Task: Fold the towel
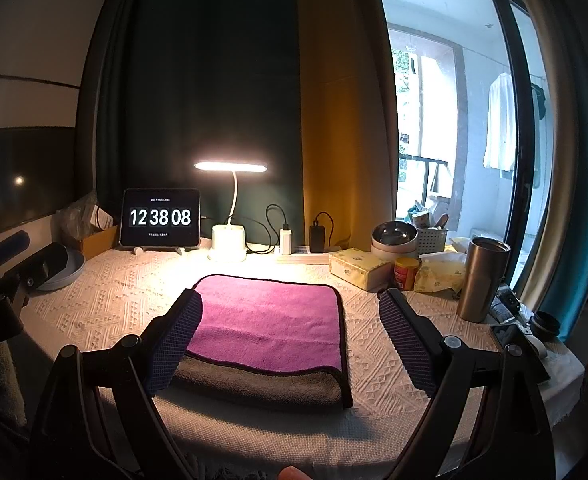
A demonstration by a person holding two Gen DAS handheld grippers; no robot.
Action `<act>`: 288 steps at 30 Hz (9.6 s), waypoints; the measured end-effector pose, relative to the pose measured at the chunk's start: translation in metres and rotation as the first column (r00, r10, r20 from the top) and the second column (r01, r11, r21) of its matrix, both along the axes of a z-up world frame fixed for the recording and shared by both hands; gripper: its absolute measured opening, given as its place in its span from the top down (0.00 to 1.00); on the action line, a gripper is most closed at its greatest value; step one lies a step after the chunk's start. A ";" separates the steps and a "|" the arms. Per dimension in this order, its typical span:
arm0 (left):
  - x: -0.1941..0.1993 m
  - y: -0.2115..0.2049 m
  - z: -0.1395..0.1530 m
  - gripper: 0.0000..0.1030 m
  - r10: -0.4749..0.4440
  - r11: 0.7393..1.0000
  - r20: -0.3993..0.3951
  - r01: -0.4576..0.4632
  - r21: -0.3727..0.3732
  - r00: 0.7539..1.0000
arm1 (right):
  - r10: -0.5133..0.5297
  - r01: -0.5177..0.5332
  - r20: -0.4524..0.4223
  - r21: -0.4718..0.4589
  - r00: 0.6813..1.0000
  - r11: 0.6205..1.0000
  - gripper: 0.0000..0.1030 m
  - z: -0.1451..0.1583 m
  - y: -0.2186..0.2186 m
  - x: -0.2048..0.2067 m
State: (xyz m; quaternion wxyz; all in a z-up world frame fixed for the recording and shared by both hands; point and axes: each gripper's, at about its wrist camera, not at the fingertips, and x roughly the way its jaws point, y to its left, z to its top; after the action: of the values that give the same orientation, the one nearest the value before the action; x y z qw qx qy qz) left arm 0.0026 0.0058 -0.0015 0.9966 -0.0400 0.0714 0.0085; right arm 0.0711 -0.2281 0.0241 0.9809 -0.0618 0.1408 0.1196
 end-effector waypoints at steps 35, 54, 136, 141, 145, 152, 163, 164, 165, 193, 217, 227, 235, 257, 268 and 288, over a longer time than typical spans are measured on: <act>0.002 0.000 -0.003 0.01 -0.007 1.000 -0.006 0.007 0.003 1.000 | -0.002 0.002 -0.006 0.002 1.000 1.000 0.10 -0.004 0.000 0.001; 0.025 -0.003 -0.016 0.01 -0.031 1.000 -0.084 0.030 -0.010 0.996 | -0.005 0.005 -0.046 -0.008 0.999 1.000 0.10 -0.011 -0.001 0.014; 0.205 0.008 -0.052 0.87 -0.117 0.991 -0.430 0.131 0.002 0.895 | 0.035 -0.042 -0.166 -0.041 0.986 0.998 0.95 -0.047 -0.020 0.173; 0.221 0.007 -0.045 0.87 -0.118 0.991 -0.406 0.135 0.014 0.906 | 0.046 -0.052 -0.134 -0.046 0.990 0.998 0.95 -0.038 -0.015 0.191; 0.235 0.007 -0.043 0.87 -0.112 0.991 -0.399 0.132 0.022 0.910 | 0.054 -0.059 -0.113 -0.043 0.992 0.997 0.95 -0.034 -0.012 0.206; 0.258 0.012 -0.040 0.86 -0.100 0.992 -0.381 0.120 0.031 0.919 | 0.063 -0.065 -0.119 -0.017 0.991 0.998 0.95 -0.033 -0.010 0.234; 0.298 0.018 -0.046 0.87 -0.091 0.992 -0.370 0.116 0.045 0.925 | 0.058 -0.063 -0.123 -0.036 0.991 0.997 0.95 -0.043 -0.002 0.273; 0.302 0.019 -0.047 0.87 -0.091 0.992 -0.369 0.116 0.046 0.925 | 0.057 -0.062 -0.124 -0.037 0.991 0.997 0.95 -0.044 -0.001 0.276; 0.306 0.019 -0.048 0.87 -0.091 0.992 -0.366 0.115 0.044 0.926 | 0.055 -0.061 -0.128 -0.041 0.990 0.997 0.95 -0.047 0.000 0.281; 0.405 0.028 -0.125 0.78 -0.092 0.993 -0.626 0.118 -0.001 0.775 | -0.071 0.028 -0.362 -0.121 0.929 0.992 0.94 -0.120 0.010 0.371; 0.349 0.027 -0.089 0.29 -0.132 0.990 -0.578 0.140 -0.031 0.805 | -0.071 0.042 -0.386 -0.083 0.920 0.996 0.69 -0.086 0.007 0.317; 0.311 0.021 -0.077 0.11 -0.143 0.988 -0.554 0.147 -0.038 0.820 | -0.054 0.030 -0.369 -0.072 0.928 0.997 0.67 -0.071 0.009 0.281; 0.274 0.020 -0.061 0.09 -0.149 0.988 -0.498 0.145 -0.047 0.854 | -0.053 0.027 -0.357 -0.076 0.933 0.997 0.56 -0.064 0.003 0.252; 0.168 0.014 -0.040 0.09 -0.072 0.997 -0.384 0.080 0.007 0.920 | -0.009 -0.008 -0.309 -0.053 0.951 0.999 0.54 -0.044 0.005 0.170; 0.119 0.012 -0.025 0.09 -0.096 0.995 -0.299 0.101 0.000 0.949 | 0.010 -0.025 -0.263 -0.054 0.965 0.998 0.54 -0.032 0.011 0.122; 0.029 0.018 0.016 0.08 0.002 0.999 0.005 -0.002 0.050 1.000 | -0.021 0.021 -0.008 -0.029 1.000 0.999 0.35 0.013 -0.014 0.023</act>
State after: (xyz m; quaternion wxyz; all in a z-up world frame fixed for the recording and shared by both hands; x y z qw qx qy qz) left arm 0.0317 0.0242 0.0150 0.9974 -0.0149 0.0689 0.0112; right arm 0.0945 -0.2421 0.0366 0.9805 -0.0739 0.1471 0.1074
